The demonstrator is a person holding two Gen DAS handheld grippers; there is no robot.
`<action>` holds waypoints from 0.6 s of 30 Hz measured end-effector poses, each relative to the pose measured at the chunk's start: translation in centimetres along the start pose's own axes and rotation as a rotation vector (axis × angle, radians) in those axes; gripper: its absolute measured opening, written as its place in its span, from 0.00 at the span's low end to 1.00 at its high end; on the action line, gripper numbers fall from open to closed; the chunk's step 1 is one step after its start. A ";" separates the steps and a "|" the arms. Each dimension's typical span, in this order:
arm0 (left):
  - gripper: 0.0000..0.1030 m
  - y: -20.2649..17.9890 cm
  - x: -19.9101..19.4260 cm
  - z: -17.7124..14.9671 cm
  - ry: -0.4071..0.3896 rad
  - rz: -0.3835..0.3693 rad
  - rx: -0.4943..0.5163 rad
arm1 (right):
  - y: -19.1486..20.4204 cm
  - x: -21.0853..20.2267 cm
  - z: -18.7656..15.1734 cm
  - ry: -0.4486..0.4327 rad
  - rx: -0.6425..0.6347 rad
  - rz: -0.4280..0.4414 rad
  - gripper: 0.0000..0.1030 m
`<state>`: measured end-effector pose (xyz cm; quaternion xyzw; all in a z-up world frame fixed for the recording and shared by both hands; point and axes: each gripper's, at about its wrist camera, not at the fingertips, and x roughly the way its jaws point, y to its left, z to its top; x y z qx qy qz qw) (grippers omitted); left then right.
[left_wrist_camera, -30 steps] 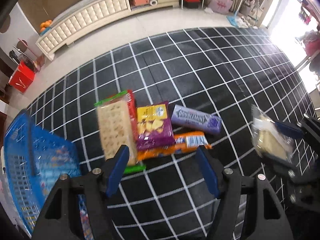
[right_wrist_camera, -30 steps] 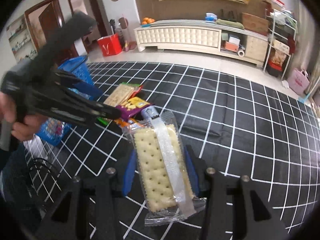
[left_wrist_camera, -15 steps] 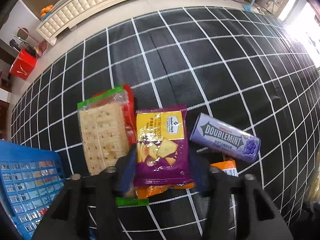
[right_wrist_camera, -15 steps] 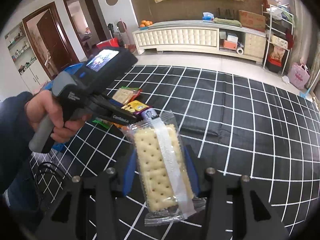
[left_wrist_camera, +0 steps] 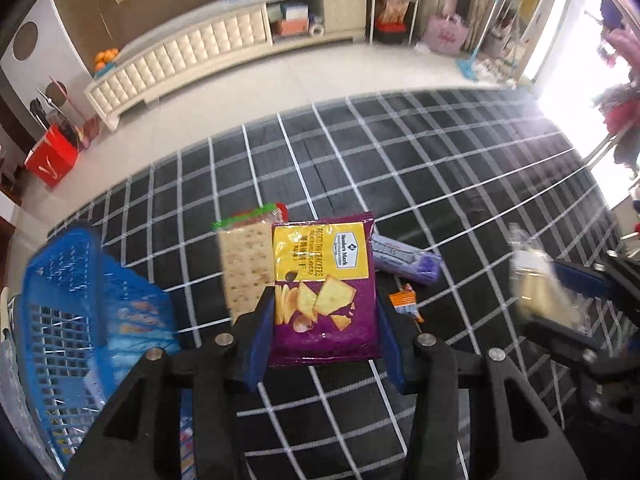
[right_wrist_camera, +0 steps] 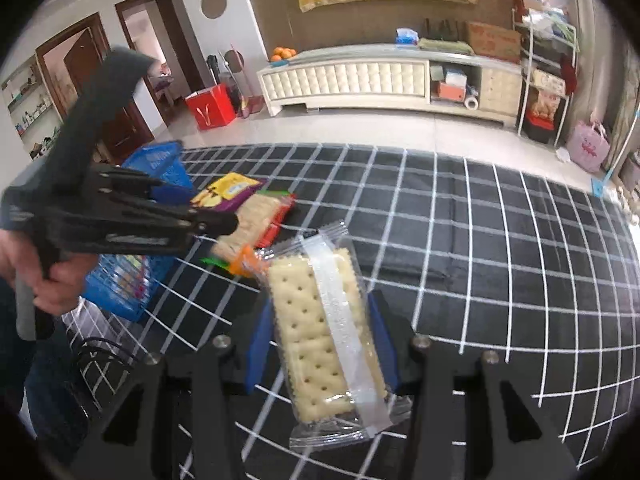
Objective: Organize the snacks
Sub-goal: 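Grasp the purple chip bag with the left tool while the right tool lifts the cracker pack, then carry the chip bag and cracker pack over the basket and open both tools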
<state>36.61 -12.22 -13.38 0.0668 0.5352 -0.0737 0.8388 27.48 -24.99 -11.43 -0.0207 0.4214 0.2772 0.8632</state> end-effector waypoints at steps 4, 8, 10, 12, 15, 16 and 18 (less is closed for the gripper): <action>0.43 1.9 -5.7 -1.4 -0.089 -0.022 -0.015 | 3.1 -2.4 1.5 -0.037 -0.046 -0.015 0.50; 0.43 4.5 -9.9 -2.6 -0.153 -0.036 -0.024 | 6.6 -4.4 3.2 -0.066 -0.091 -0.016 0.50; 0.43 6.3 -12.1 -3.7 -0.182 -0.037 -0.041 | 8.7 -4.9 3.9 -0.075 -0.114 -0.011 0.50; 0.43 7.6 -13.5 -4.9 -0.199 -0.036 -0.057 | 10.6 -5.1 4.6 -0.080 -0.134 -0.002 0.50; 0.43 10.7 -15.3 -6.9 -0.217 -0.026 -0.093 | 13.4 -4.8 5.5 -0.082 -0.163 0.019 0.50; 0.43 11.5 -15.6 -7.2 -0.218 -0.021 -0.103 | 14.4 -4.6 5.7 -0.079 -0.174 0.027 0.50; 0.43 13.5 -16.4 -8.7 -0.219 -0.008 -0.128 | 16.3 -4.0 6.3 -0.073 -0.195 0.036 0.50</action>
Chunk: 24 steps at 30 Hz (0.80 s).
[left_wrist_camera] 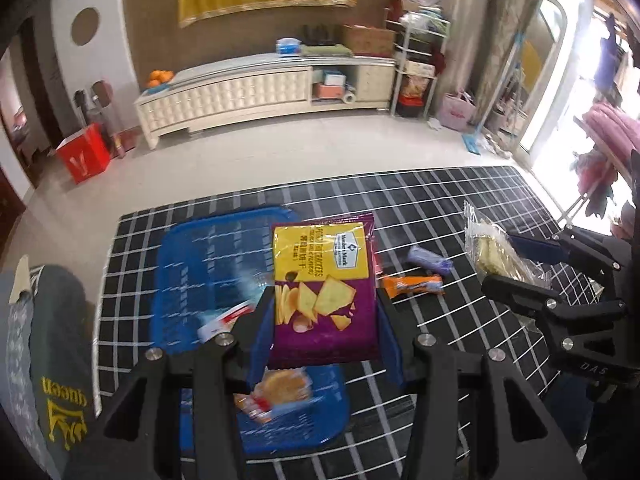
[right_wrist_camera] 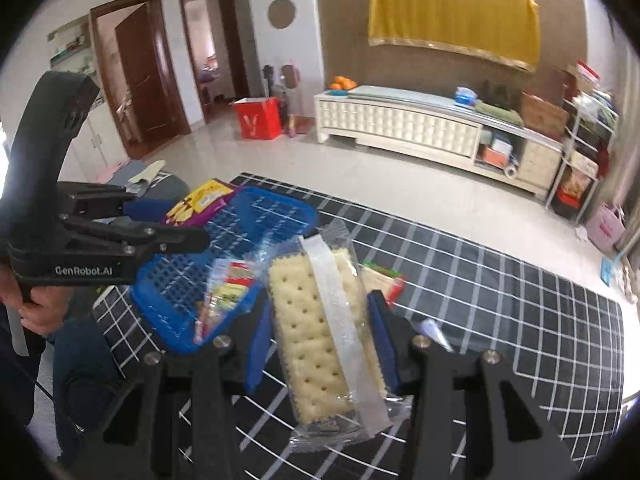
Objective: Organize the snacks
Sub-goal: 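Carry the chip bag and cracker pack over the basket and open both tools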
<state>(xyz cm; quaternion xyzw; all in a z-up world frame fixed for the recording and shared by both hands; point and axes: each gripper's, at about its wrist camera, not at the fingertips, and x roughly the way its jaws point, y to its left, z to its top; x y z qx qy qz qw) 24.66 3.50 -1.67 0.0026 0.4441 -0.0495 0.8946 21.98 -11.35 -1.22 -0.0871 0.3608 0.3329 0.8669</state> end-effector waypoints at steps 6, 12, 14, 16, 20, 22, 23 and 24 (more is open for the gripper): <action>0.43 4.6 -1.2 -2.2 0.005 0.016 -0.048 | 5.1 2.7 2.3 0.025 -0.068 0.047 0.50; 0.43 7.4 -0.7 -4.1 0.031 0.014 -0.072 | 8.1 6.0 3.4 0.079 -0.110 0.062 0.50; 0.43 7.7 -0.3 -4.3 0.039 0.010 -0.076 | 8.9 7.1 3.5 0.102 -0.122 0.058 0.50; 0.43 8.0 0.1 -4.7 0.050 0.008 -0.083 | 9.6 8.2 3.4 0.129 -0.132 0.050 0.50; 0.43 8.8 1.4 -5.5 0.075 0.002 -0.093 | 10.3 9.8 2.9 0.168 -0.146 0.032 0.50; 0.43 8.9 1.9 -5.8 0.087 -0.003 -0.091 | 10.7 10.5 2.7 0.185 -0.154 0.029 0.50; 0.43 8.9 2.2 -6.0 0.092 0.004 -0.092 | 10.7 10.8 2.5 0.191 -0.161 0.031 0.50; 0.43 9.0 2.4 -6.1 0.096 0.008 -0.093 | 10.9 11.2 2.6 0.196 -0.163 0.029 0.50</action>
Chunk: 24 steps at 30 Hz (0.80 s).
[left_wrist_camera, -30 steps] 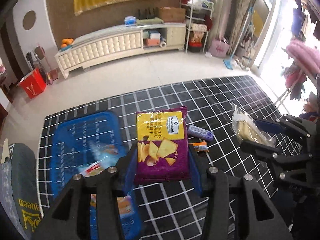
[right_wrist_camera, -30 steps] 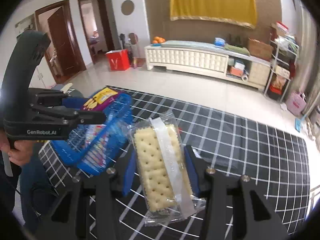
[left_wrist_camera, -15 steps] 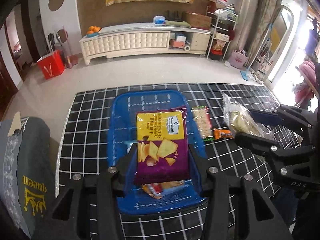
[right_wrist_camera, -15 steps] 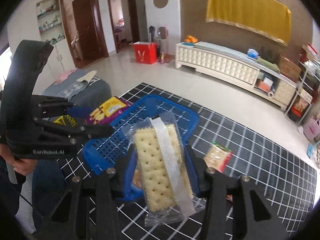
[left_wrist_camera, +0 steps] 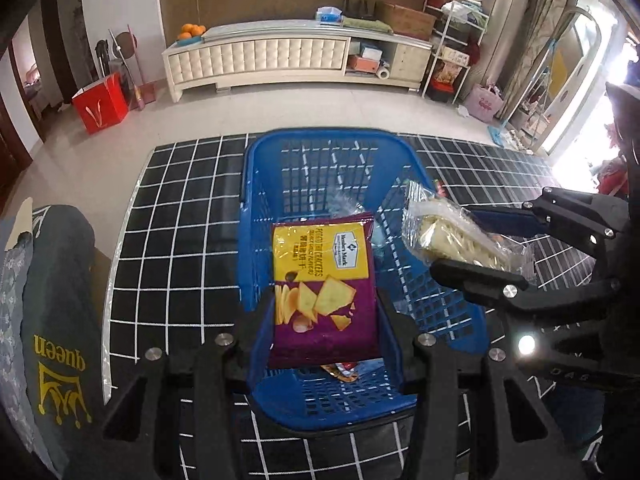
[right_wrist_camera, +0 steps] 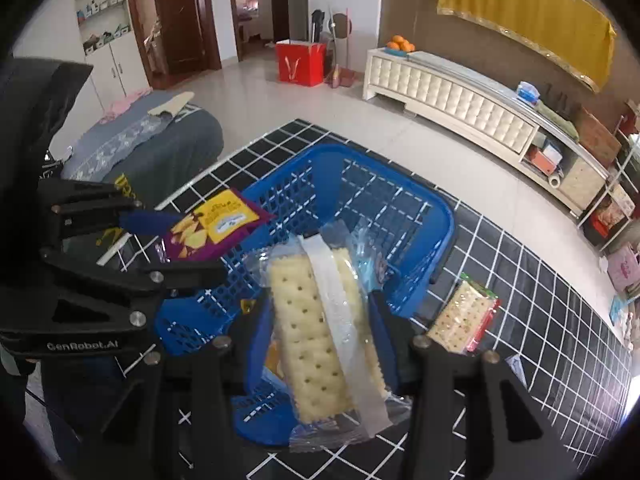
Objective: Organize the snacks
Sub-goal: 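Carry the chip bag and cracker pack over the basket and open both tools, then grasp the green-edged cracker pack with the left tool while the right tool grasps the orange and purple bars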
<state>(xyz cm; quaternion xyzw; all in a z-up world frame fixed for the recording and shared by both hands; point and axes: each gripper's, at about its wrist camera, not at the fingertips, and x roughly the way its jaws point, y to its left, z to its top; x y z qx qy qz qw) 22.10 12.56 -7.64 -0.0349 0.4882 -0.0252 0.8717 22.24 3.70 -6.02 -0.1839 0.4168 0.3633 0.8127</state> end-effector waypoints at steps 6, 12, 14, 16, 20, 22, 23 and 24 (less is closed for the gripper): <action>0.46 0.5 1.1 -0.2 0.024 -0.010 -0.024 | -0.3 1.6 -0.2 0.038 0.024 0.025 0.52; 0.57 -0.1 0.8 -0.3 0.019 0.010 -0.013 | -1.2 1.4 -0.4 0.021 0.057 0.038 0.78; 0.63 -0.2 0.4 -0.1 0.007 0.018 -0.016 | -1.6 0.7 -0.7 0.004 0.067 0.040 0.81; 0.64 -0.5 0.2 0.1 -0.001 0.018 -0.020 | -2.2 0.2 -0.9 -0.004 0.075 0.032 0.82; 0.64 -2.2 -0.3 0.7 -0.016 0.018 0.004 | -4.7 -1.6 -1.9 -0.017 0.111 0.015 0.85; 0.64 -3.6 -0.5 1.2 -0.024 0.008 0.024 | -6.2 -2.5 -2.5 -0.026 0.129 -0.008 0.85; 0.64 -4.4 -0.5 1.3 -0.027 0.009 0.035 | -7.2 -3.1 -3.0 -0.029 0.142 -0.022 0.85; 0.64 -5.2 -0.5 1.5 -0.033 0.011 0.045 | -8.2 -3.6 -3.5 -0.030 0.156 -0.033 0.85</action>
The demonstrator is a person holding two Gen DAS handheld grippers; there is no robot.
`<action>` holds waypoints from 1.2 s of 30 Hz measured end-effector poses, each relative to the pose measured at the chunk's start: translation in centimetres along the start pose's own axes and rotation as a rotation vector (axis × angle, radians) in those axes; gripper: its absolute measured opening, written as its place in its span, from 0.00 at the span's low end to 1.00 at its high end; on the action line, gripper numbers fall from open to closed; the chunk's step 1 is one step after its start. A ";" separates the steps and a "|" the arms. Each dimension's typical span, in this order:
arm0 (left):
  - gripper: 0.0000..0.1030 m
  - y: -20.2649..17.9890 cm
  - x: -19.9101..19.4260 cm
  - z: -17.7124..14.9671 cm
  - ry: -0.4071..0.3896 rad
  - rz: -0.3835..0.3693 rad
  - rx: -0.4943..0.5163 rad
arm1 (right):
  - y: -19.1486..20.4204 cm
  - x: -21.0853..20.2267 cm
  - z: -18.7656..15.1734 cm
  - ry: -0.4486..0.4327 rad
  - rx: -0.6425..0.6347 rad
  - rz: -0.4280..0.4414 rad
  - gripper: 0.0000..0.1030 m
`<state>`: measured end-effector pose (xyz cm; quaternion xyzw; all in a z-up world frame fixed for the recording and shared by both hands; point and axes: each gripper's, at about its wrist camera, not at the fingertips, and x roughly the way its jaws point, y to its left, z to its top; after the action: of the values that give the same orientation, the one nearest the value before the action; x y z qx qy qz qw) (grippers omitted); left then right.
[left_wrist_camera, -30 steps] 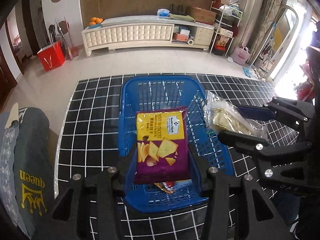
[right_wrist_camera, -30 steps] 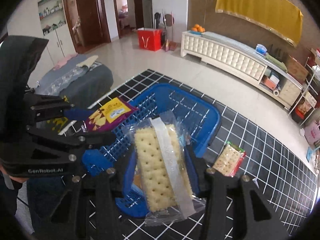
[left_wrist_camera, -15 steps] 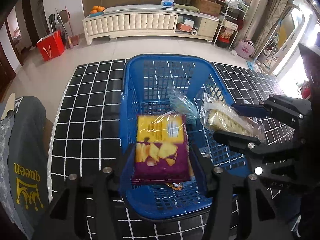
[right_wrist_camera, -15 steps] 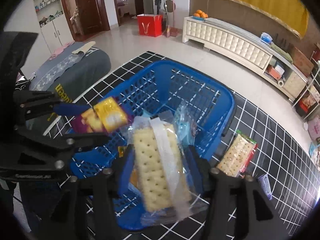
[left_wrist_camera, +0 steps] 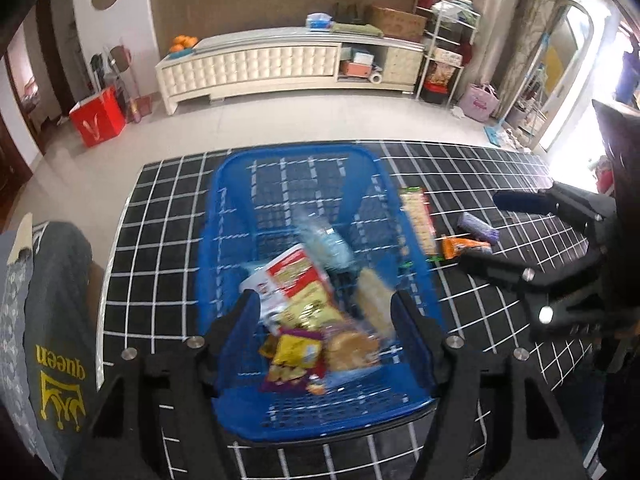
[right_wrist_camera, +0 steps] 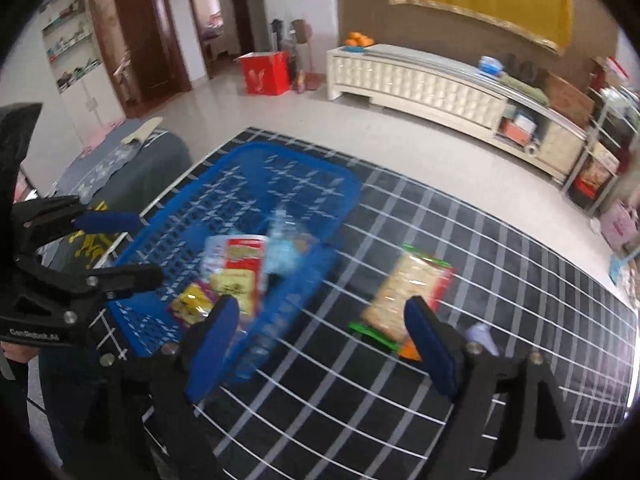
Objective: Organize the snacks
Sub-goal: 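Grasp the green-edged cracker pack with the left tool while the right tool grasps the orange and purple bars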
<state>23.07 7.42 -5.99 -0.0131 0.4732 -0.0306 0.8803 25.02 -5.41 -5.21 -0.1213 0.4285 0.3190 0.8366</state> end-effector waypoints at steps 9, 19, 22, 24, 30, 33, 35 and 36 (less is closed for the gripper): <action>0.64 -8.0 2.1 2.4 0.001 -0.051 0.072 | -8.2 -3.1 -3.1 -0.010 0.106 -0.080 0.85; 0.64 -14.7 6.6 5.5 0.036 -0.065 0.039 | -13.7 -2.5 -6.1 -0.005 0.100 -0.061 0.85; 0.64 -15.7 8.3 6.0 0.020 -0.020 0.046 | -14.4 -1.5 -6.6 0.010 0.067 -0.056 0.85; 0.64 -15.8 9.0 6.1 0.008 -0.030 0.036 | -14.5 -0.8 -6.9 0.010 0.021 -0.064 0.85; 0.24 -15.8 12.7 5.4 0.082 0.020 0.074 | -14.9 1.8 -8.1 0.020 -0.107 0.025 0.64; 0.24 -15.0 14.6 4.9 0.112 0.030 0.040 | -13.9 4.0 -8.5 0.041 -0.193 0.080 0.62; 0.24 -14.3 15.5 4.9 0.121 0.017 -0.009 | -12.9 5.3 -8.7 0.054 -0.252 0.113 0.56; 0.24 -14.3 15.8 5.1 0.124 0.016 -0.021 | -12.4 6.1 -8.7 0.066 -0.280 0.115 0.56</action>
<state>35.43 -7.95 -15.62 -0.0167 0.5272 -0.0196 0.8494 29.94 -16.47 -16.16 -0.2224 0.4133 0.4190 0.7773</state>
